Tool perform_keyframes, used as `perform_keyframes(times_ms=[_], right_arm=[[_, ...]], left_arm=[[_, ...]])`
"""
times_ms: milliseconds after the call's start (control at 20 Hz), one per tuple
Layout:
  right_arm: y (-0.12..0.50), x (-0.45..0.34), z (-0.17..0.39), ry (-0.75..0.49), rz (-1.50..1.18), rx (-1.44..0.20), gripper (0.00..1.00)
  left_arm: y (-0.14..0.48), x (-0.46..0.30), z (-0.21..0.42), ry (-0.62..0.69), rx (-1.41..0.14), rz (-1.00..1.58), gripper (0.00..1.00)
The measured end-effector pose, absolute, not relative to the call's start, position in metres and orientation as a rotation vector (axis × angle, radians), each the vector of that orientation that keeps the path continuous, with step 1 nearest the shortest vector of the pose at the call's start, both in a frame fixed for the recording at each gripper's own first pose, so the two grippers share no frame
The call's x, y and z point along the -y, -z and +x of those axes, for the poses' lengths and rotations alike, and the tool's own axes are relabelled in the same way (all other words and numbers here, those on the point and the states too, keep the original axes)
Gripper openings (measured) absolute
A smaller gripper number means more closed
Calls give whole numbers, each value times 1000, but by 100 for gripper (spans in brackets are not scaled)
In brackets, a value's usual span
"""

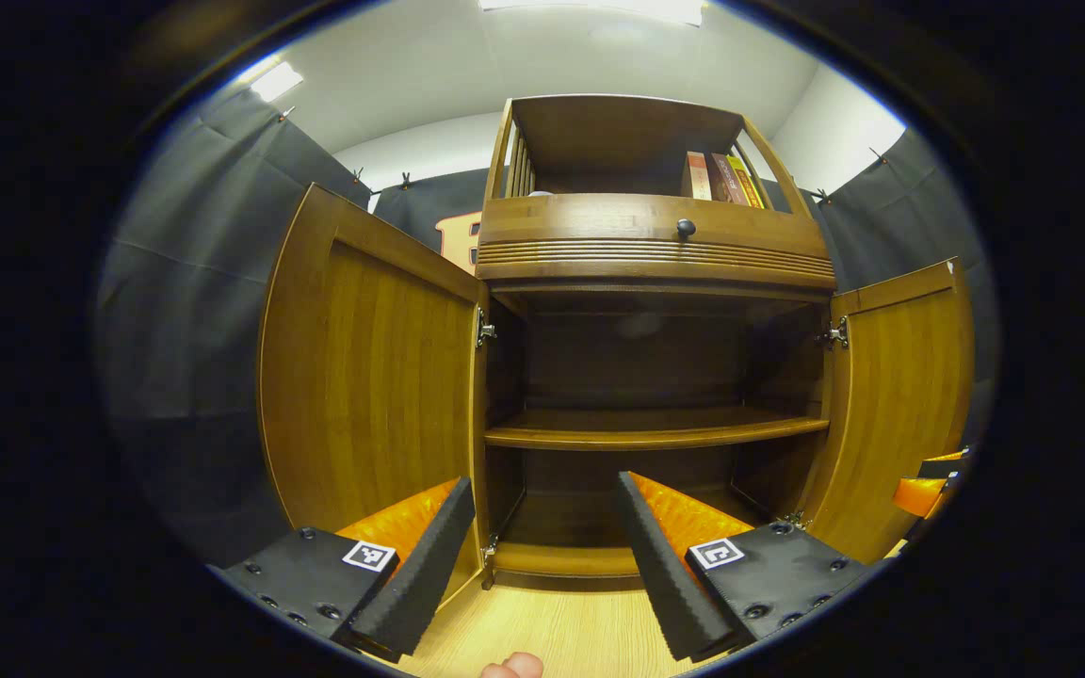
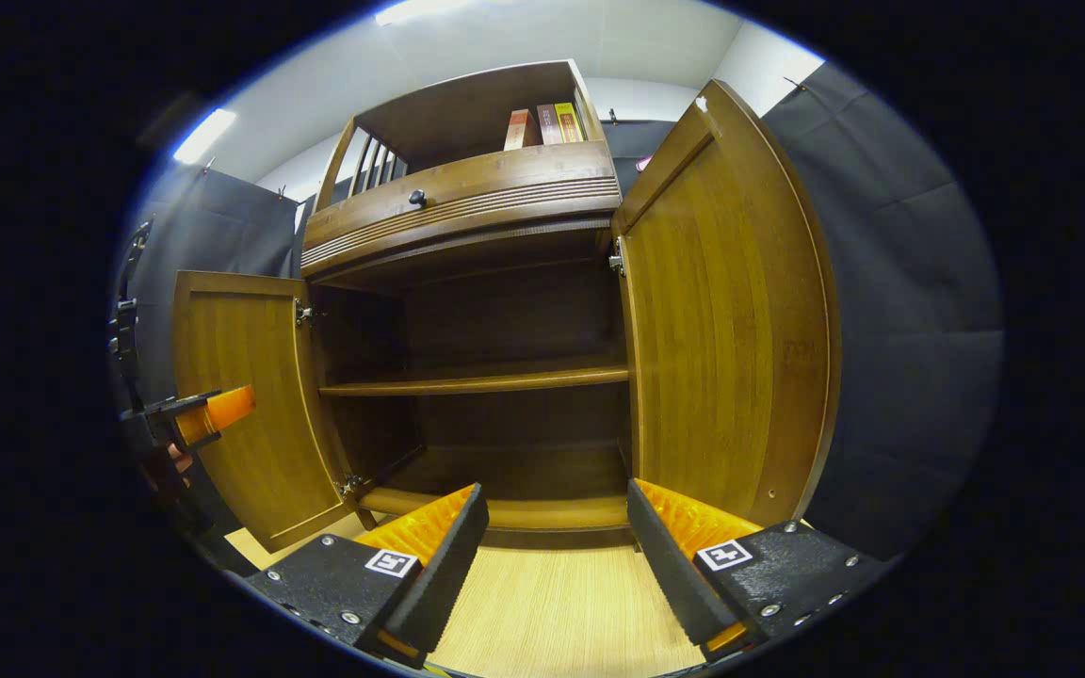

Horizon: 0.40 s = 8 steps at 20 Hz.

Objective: Open the right door of the double-door shoe cabinet with the right hand, and open the left door with the left hand.

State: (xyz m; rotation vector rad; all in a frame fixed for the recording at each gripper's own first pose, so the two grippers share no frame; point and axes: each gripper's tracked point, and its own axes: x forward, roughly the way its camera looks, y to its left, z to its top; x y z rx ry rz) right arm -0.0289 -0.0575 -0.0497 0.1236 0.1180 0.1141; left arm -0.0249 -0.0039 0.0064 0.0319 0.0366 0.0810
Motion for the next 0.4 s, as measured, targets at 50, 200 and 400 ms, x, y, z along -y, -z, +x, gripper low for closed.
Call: perform_keyframes(times_ms=[50, 200, 400], right_arm=[[49, 59, -29, -112, 124, -117, 100], [49, 59, -29, -110, 128, -119, 100], [50, 56, -30, -114, 128, -125, 100]], left_arm=[[-6, 2, -25, -85, -38, 35, 97], [-6, -1, -26, -94, -38, 41, 97], [-4, -2, -26, -94, -41, 38, 97]])
